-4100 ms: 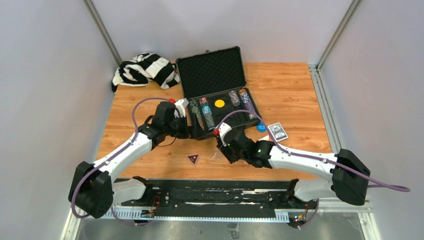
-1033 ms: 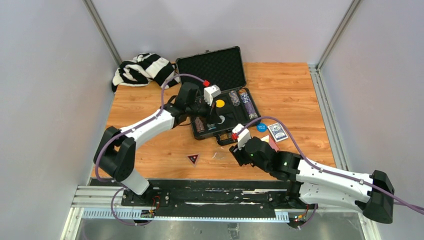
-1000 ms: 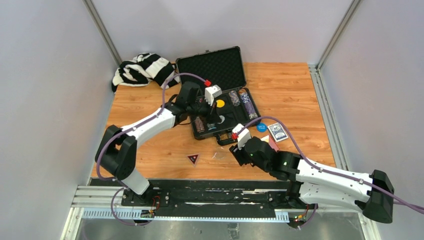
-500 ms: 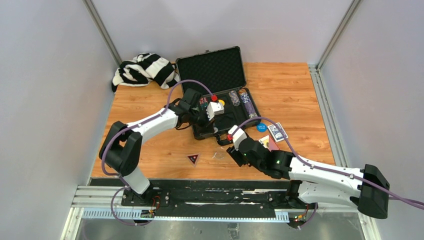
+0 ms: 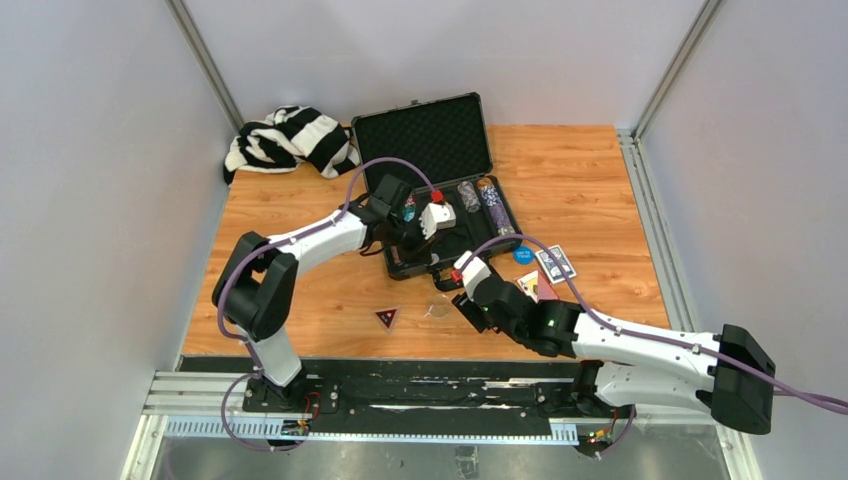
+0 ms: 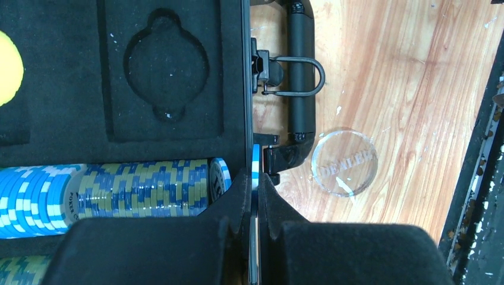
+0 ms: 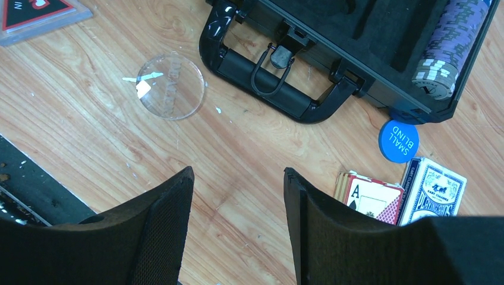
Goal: Pack up texas hold em set
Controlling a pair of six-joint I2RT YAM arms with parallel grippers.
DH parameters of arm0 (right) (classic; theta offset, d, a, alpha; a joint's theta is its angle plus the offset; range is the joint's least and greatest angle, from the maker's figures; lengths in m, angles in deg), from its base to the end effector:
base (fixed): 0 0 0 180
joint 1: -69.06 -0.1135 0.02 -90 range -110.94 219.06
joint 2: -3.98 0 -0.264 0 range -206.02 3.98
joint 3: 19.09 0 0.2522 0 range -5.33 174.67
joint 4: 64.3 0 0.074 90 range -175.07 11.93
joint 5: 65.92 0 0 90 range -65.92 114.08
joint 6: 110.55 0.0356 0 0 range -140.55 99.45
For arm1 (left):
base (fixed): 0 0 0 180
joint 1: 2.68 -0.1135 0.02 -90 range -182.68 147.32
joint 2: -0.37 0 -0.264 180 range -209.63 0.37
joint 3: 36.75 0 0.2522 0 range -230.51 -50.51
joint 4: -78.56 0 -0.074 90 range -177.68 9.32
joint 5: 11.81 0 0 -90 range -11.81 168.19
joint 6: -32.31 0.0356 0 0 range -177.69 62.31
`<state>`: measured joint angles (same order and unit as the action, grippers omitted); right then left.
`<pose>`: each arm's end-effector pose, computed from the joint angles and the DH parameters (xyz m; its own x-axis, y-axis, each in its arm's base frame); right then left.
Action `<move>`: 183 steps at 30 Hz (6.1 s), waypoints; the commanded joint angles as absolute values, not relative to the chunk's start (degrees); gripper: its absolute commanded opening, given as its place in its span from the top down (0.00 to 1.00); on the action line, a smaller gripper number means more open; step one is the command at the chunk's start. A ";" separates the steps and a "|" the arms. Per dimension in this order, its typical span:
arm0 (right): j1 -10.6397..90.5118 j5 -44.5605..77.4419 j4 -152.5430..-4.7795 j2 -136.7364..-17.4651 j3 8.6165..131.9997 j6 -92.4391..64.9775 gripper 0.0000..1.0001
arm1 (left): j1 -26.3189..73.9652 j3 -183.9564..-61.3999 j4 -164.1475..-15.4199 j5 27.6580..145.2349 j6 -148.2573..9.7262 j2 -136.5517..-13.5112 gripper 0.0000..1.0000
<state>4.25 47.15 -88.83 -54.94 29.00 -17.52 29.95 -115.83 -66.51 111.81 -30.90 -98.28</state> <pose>0.1056 0.1918 0.2304 -0.2828 -0.4870 -0.8264 -0.6825 0.7075 -0.1833 0.2905 -0.2094 0.2056 -0.2876 0.6298 -0.7215 0.9516 0.2734 -0.1406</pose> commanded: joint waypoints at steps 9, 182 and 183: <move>4.72 49.17 -88.26 -55.94 28.68 -18.86 0.43 | 29.58 -120.14 -65.53 105.67 -28.24 -99.89 0.99; 43.96 35.72 -91.13 -82.56 44.76 -1.58 0.48 | 23.96 -86.07 -99.63 77.05 -81.76 -61.07 0.02; 44.07 35.69 -90.93 -84.21 45.90 -1.98 0.48 | 23.97 -86.09 -99.63 77.23 -81.77 -61.21 0.02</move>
